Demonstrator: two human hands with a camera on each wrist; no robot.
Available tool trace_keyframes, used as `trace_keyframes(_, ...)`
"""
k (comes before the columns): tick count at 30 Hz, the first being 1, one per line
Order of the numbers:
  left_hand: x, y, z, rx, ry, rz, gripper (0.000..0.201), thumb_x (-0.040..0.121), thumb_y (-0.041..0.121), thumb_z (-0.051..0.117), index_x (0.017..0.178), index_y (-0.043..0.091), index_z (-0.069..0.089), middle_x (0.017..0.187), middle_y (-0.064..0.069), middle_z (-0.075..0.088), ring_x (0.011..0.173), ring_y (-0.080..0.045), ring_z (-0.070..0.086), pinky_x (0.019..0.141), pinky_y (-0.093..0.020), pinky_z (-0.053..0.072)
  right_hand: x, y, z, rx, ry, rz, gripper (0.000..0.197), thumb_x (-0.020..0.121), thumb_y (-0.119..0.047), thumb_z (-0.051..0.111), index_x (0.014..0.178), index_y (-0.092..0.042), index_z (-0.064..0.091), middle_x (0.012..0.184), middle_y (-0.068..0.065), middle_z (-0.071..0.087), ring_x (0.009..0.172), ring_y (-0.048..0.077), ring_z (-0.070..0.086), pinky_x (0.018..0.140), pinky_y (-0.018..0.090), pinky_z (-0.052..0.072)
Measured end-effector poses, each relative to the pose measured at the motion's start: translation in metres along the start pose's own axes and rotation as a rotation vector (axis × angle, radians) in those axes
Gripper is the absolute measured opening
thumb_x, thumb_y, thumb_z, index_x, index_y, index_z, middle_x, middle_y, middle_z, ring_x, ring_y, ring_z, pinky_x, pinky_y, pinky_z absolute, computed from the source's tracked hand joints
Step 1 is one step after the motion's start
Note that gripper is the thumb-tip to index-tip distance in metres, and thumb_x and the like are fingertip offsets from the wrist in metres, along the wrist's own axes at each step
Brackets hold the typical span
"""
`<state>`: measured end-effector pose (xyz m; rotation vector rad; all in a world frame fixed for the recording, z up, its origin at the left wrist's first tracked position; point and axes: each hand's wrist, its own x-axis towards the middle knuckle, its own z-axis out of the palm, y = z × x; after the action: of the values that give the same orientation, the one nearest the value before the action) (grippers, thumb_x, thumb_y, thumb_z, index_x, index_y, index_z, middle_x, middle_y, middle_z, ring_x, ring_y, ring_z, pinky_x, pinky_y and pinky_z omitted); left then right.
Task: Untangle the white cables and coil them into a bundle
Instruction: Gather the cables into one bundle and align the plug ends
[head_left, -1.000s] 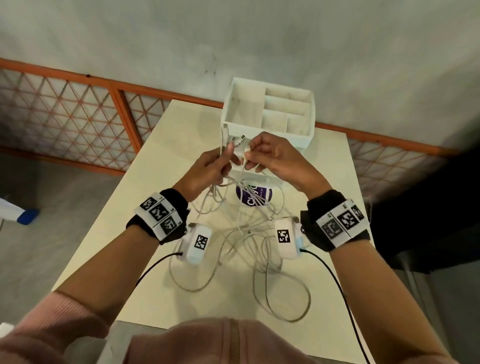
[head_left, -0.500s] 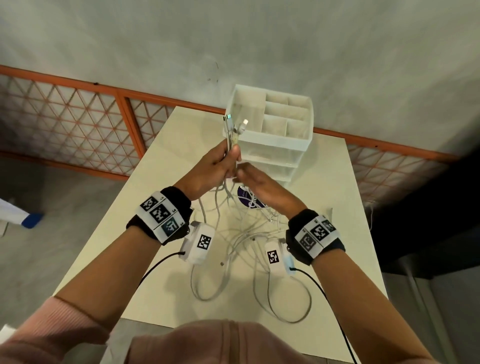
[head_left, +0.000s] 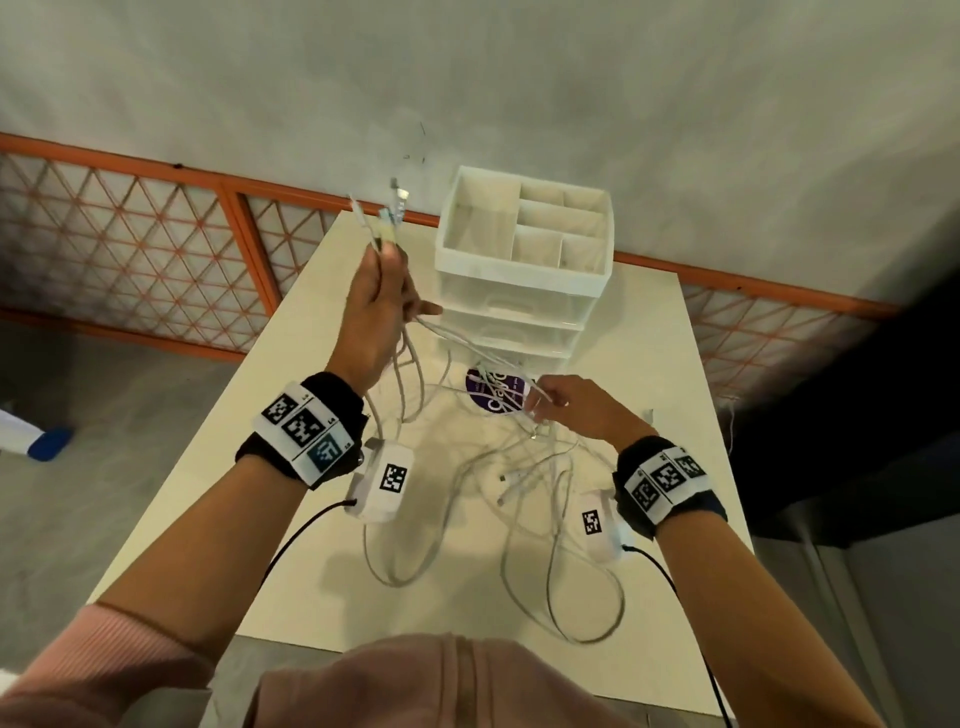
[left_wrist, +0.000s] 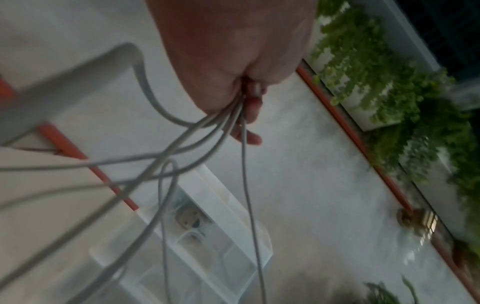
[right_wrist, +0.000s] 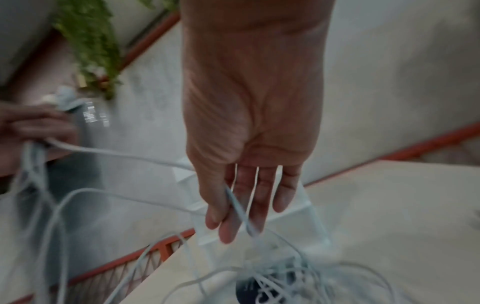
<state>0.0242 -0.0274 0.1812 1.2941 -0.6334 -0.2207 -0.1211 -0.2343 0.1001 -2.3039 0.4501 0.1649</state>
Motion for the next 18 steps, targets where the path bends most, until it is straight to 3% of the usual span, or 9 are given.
trace_keyframes(3,0.007,0.004,-0.008,-0.027,0.107,0.033,0.029,0.103,0.029,0.027,0.076,0.022,0.036,0.055,0.013,0.03,0.046,-0.004,0.028,0.045,-0.021,0.039,-0.01,0.035,0.0,0.035,-0.018,0.108,0.007,0.089,-0.006,0.059,0.087,-0.011,0.063,0.078,0.002,0.067,0.069,0.006,0.067,0.078,0.022,0.051)
trace_keyframes(5,0.012,0.004,-0.016,0.077,0.104,0.073,0.027,0.102,0.03,0.029,0.076,0.026,0.036,0.051,0.013,0.033,0.043,-0.003,0.027,0.04,-0.019,0.03,-0.018,0.05,-0.002,0.08,0.025,0.154,0.012,0.091,-0.004,0.056,0.082,-0.01,0.062,0.08,0.005,0.065,0.061,-0.001,0.065,0.069,0.012,0.048)
trace_keyframes(7,0.009,0.001,-0.014,0.262,-0.002,0.12,0.024,0.102,0.031,0.033,0.078,0.028,0.039,0.055,0.011,0.034,0.042,-0.002,0.03,0.04,-0.019,0.03,-0.024,0.05,-0.006,0.118,0.075,0.132,0.02,0.093,-0.004,0.054,0.076,-0.012,0.062,0.081,0.006,0.064,0.059,-0.004,0.063,0.063,0.011,0.047)
trace_keyframes(10,-0.004,-0.011,0.008,0.532,-0.273,0.078,0.015,0.096,0.032,0.048,0.083,0.025,0.047,0.059,0.008,0.041,0.045,0.0,0.034,0.043,-0.013,0.033,-0.025,0.022,-0.016,0.169,0.048,0.058,0.017,0.094,-0.01,0.054,0.087,-0.001,0.066,0.084,0.008,0.065,0.073,0.013,0.061,0.063,0.011,0.05)
trace_keyframes(13,-0.019,-0.023,0.03,0.541,-0.465,-0.047,0.027,0.08,0.036,0.071,0.095,0.016,0.06,0.063,0.012,0.052,0.05,0.005,0.042,0.052,-0.014,0.036,-0.022,-0.018,-0.028,0.164,0.012,-0.052,0.021,0.093,-0.016,0.058,0.098,0.003,0.067,0.09,0.015,0.067,0.068,0.005,0.059,0.061,0.009,0.047)
trace_keyframes(14,-0.022,-0.026,0.035,0.522,-0.503,-0.063,0.028,0.078,0.032,0.074,0.097,0.016,0.062,0.063,0.014,0.056,0.053,0.008,0.047,0.055,-0.011,0.036,-0.022,-0.031,-0.031,0.195,0.002,-0.09,0.02,0.092,-0.017,0.058,0.098,-0.001,0.068,0.086,0.012,0.067,0.066,0.005,0.058,0.061,0.012,0.047)
trace_keyframes(16,-0.025,-0.03,0.04,0.528,-0.562,-0.084,0.014,0.082,0.023,0.071,0.094,0.02,0.063,0.06,0.018,0.06,0.058,0.007,0.051,0.057,-0.008,0.036,-0.024,-0.052,-0.037,0.235,0.003,-0.155,0.014,0.092,-0.017,0.058,0.095,-0.007,0.068,0.069,-0.009,0.066,0.059,0.001,0.055,0.059,0.012,0.042)
trace_keyframes(18,-0.024,-0.033,0.04,0.579,-0.533,-0.063,0.006,0.089,0.024,0.063,0.087,0.019,0.065,0.067,0.006,0.066,0.063,-0.001,0.053,0.061,-0.017,0.041,-0.026,-0.061,-0.042,0.216,0.007,-0.166,0.014,0.093,-0.017,0.059,0.096,-0.007,0.068,0.054,-0.018,0.06,0.051,-0.003,0.052,0.053,0.007,0.038)
